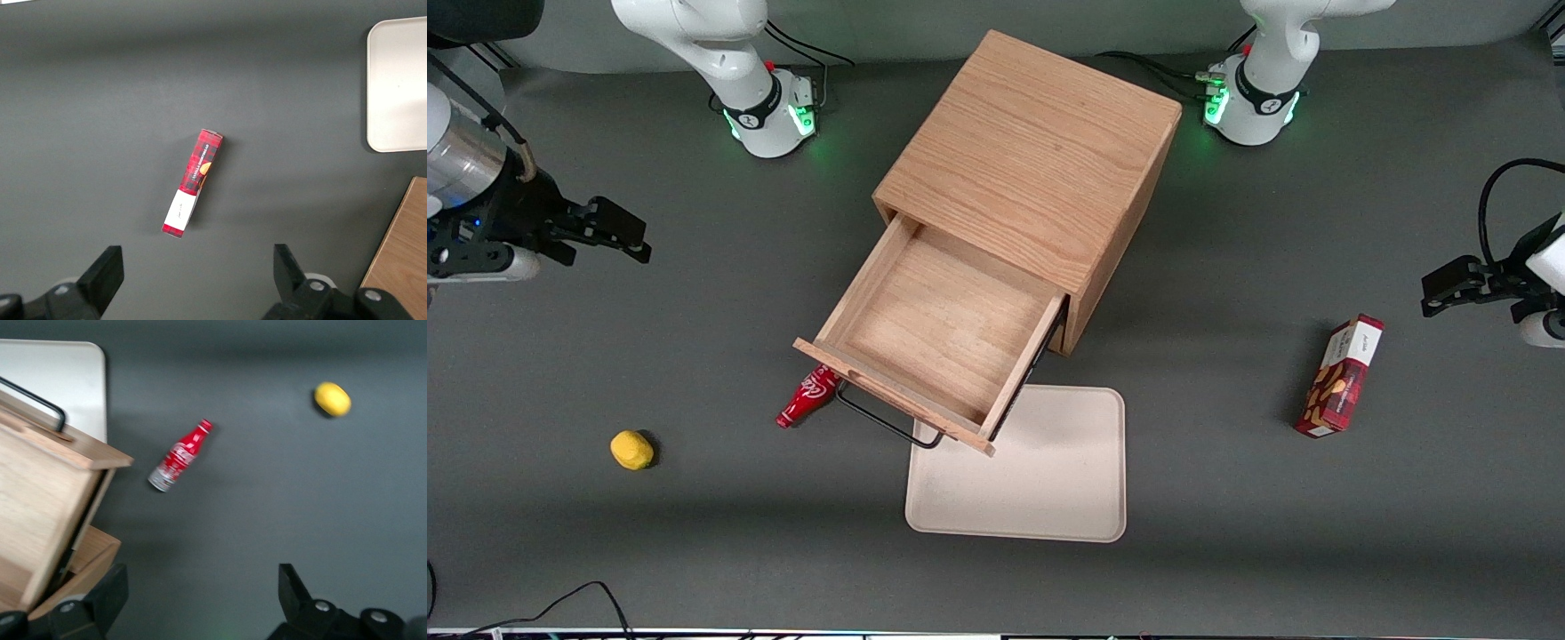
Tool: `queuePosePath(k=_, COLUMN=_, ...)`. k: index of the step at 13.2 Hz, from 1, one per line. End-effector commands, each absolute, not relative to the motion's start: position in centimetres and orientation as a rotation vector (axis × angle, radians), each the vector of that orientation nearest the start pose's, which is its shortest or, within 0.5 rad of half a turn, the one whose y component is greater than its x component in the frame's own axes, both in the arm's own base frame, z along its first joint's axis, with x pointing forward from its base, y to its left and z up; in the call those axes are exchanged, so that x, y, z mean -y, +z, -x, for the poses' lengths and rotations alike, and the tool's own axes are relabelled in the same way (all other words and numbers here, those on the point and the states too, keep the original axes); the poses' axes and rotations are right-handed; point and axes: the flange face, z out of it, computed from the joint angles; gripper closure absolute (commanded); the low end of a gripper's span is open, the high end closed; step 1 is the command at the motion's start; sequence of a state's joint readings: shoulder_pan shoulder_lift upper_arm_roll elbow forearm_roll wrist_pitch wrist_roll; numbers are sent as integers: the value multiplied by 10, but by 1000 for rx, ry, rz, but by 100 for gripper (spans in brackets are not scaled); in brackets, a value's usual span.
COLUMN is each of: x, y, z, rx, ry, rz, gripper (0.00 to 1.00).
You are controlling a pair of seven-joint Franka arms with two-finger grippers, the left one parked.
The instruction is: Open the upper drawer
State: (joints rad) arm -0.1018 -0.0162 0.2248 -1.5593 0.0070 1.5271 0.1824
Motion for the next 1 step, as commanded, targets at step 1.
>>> queuePosePath(k=1, x=-48, y=628, z=-526, rx=-189, ry=47, rz=3166, gripper=0)
